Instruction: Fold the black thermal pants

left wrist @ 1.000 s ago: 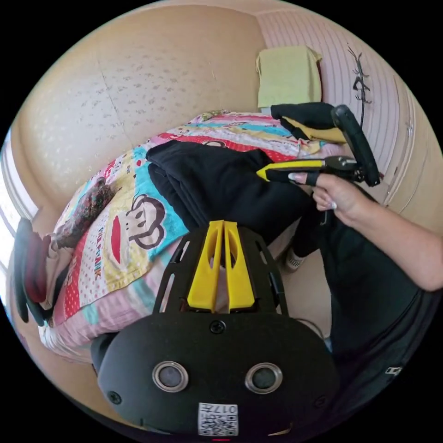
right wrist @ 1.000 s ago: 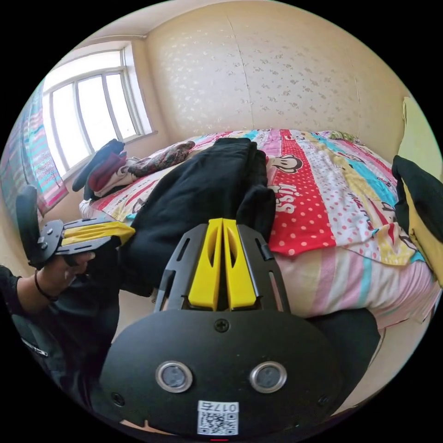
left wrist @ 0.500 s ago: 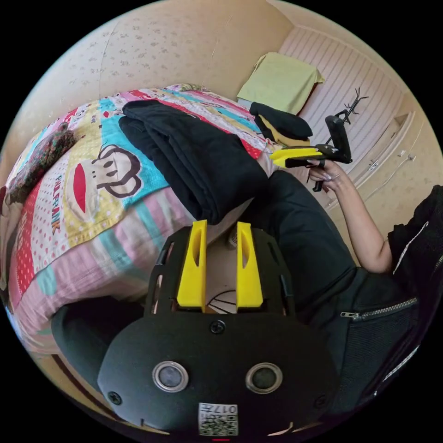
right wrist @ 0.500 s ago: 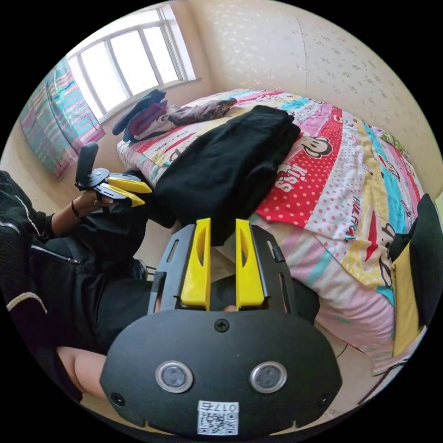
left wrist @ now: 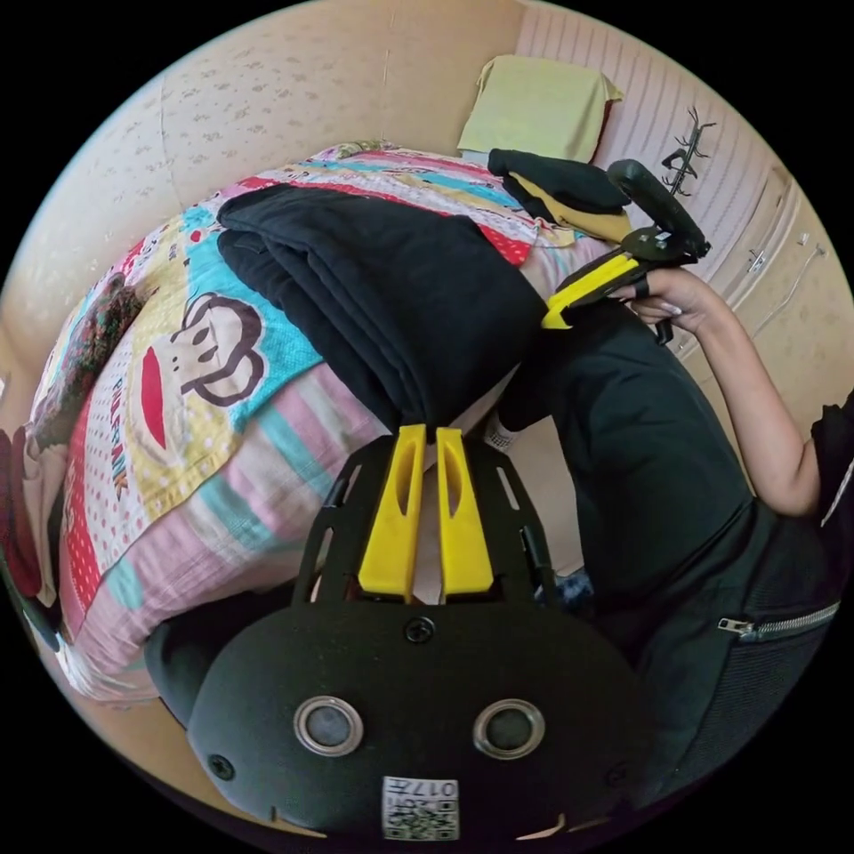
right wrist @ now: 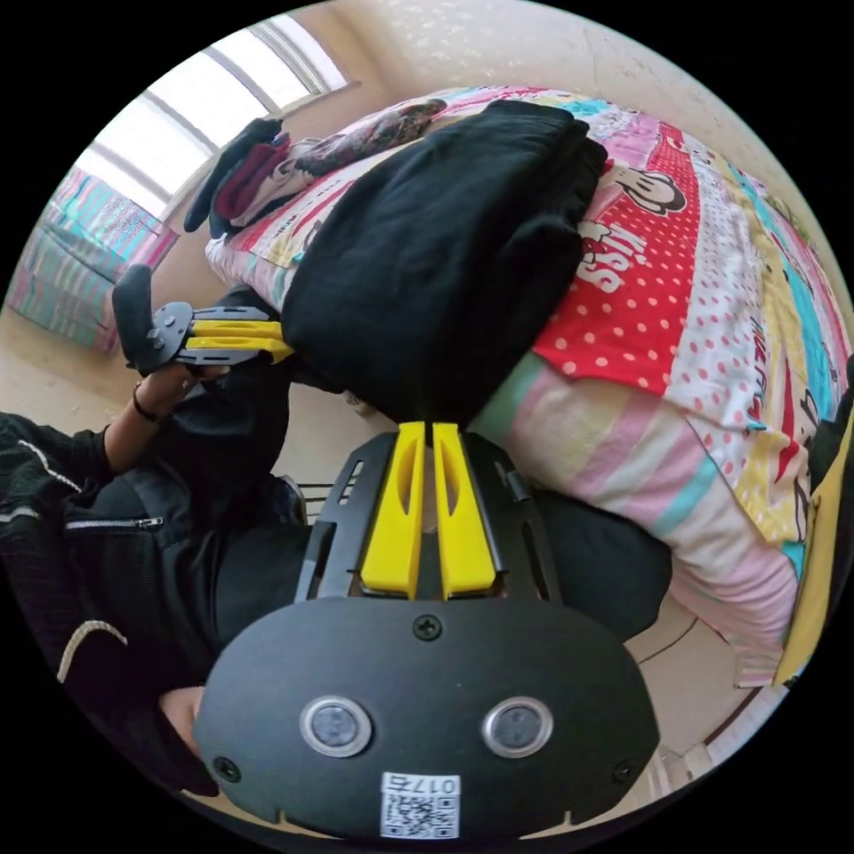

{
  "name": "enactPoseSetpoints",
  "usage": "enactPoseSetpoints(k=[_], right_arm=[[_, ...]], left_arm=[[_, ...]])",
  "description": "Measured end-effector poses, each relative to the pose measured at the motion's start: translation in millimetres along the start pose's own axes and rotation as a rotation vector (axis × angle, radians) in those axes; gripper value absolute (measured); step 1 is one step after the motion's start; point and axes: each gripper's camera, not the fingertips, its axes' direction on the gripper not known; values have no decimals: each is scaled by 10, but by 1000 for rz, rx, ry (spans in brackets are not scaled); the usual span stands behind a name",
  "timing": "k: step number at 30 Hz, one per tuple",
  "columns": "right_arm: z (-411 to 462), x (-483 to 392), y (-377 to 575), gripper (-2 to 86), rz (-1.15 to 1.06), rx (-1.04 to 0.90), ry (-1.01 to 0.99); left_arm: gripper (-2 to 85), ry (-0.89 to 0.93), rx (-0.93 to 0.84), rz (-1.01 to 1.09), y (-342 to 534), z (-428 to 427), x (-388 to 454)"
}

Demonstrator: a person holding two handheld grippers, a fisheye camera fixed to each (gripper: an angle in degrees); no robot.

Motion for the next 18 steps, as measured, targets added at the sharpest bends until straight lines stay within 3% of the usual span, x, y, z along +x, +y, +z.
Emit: enactPoseSetpoints(k=[6,8,11,14,18], right_arm=[[-609,189,148,46,163,132,-133],[-937,257,426,61,234,376,-364],[-1018,274,665,82,344,590,-623],[-930,97,698,107,493,658,-577],[-712,-94,620,136,633,655,-560]], left_arm=[[13,45,-37,-43,165,-422,-309],[22,66,21,-38,216,-684,-405],[73,200,234,60,227,-1161,-447],[71,214,381,140,51,-1398,-443],[29,59,258,153,-607,-1070,-543]])
